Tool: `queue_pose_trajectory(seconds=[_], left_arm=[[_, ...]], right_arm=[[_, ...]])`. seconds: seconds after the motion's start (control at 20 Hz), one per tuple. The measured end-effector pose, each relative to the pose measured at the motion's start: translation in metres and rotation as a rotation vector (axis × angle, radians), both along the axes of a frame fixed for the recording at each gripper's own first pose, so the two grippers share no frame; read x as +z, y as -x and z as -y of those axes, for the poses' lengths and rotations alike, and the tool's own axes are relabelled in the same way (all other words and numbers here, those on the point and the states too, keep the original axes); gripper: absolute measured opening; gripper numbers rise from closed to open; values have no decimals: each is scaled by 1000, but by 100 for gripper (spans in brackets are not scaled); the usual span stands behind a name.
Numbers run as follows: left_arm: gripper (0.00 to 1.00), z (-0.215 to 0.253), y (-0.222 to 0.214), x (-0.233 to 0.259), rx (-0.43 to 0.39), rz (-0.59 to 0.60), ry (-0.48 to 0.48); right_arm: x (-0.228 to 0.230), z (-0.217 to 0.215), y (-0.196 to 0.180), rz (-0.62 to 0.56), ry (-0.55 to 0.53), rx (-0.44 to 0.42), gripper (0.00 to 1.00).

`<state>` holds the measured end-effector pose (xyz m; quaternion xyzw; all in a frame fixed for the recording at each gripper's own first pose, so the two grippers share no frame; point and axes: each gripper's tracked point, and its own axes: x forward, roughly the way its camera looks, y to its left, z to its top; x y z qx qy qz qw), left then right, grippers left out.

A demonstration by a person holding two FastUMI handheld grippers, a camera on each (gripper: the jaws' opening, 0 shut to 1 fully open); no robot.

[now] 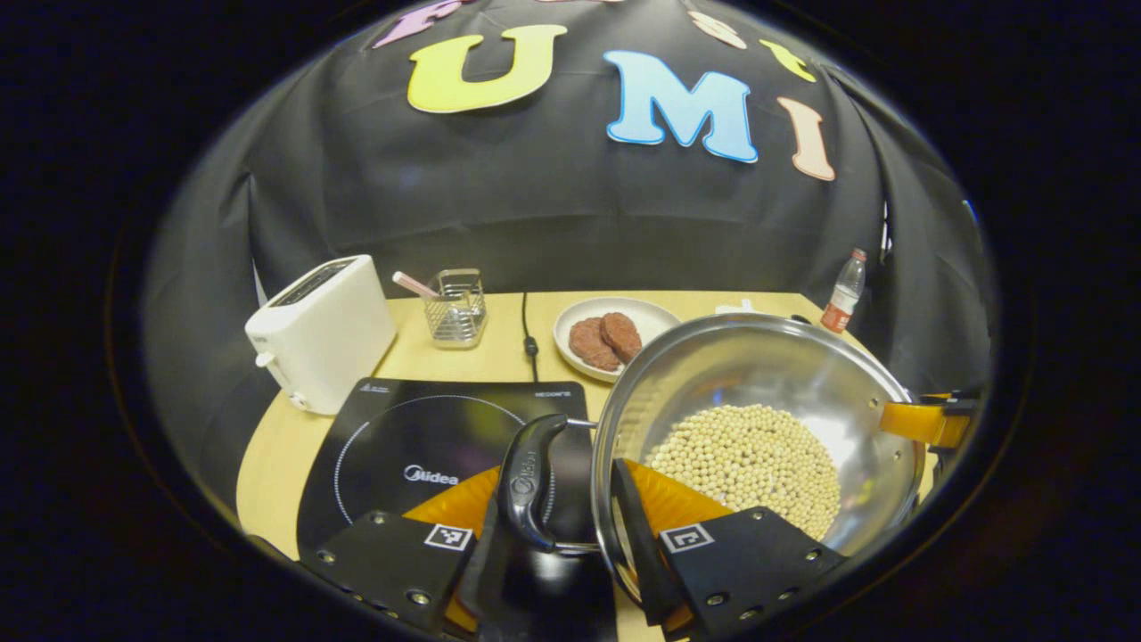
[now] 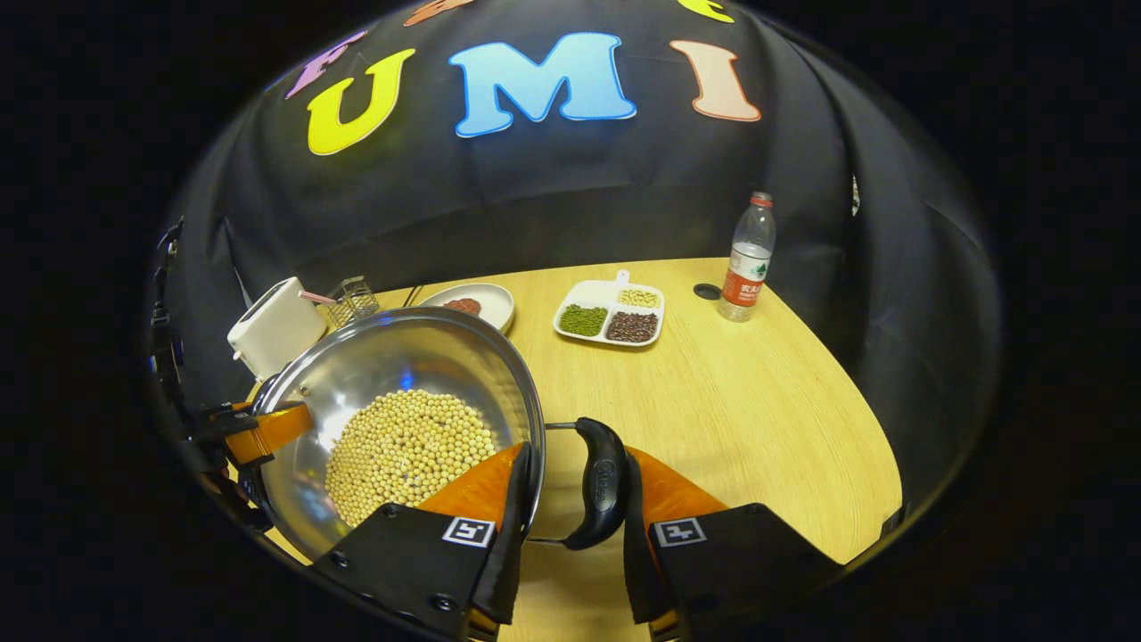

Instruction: First push the handle of the pot to place it horizontally, then grasp the pot with both hands and set it on the induction cooktop.

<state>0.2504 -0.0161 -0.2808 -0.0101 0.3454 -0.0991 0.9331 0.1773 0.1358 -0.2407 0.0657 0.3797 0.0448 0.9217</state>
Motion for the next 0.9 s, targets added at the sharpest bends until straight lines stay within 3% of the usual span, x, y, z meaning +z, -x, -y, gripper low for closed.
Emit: queue_pose_trajectory(seconds=[0.3,0.9], left_arm=[[61,-51,-9,3,30,13,3],[61,-139,-33,-14,60,-4,-5]], right_arm=[[10,-44,-5,10,-9,19,50],[6,-129,-19,-14,-23,50,47]])
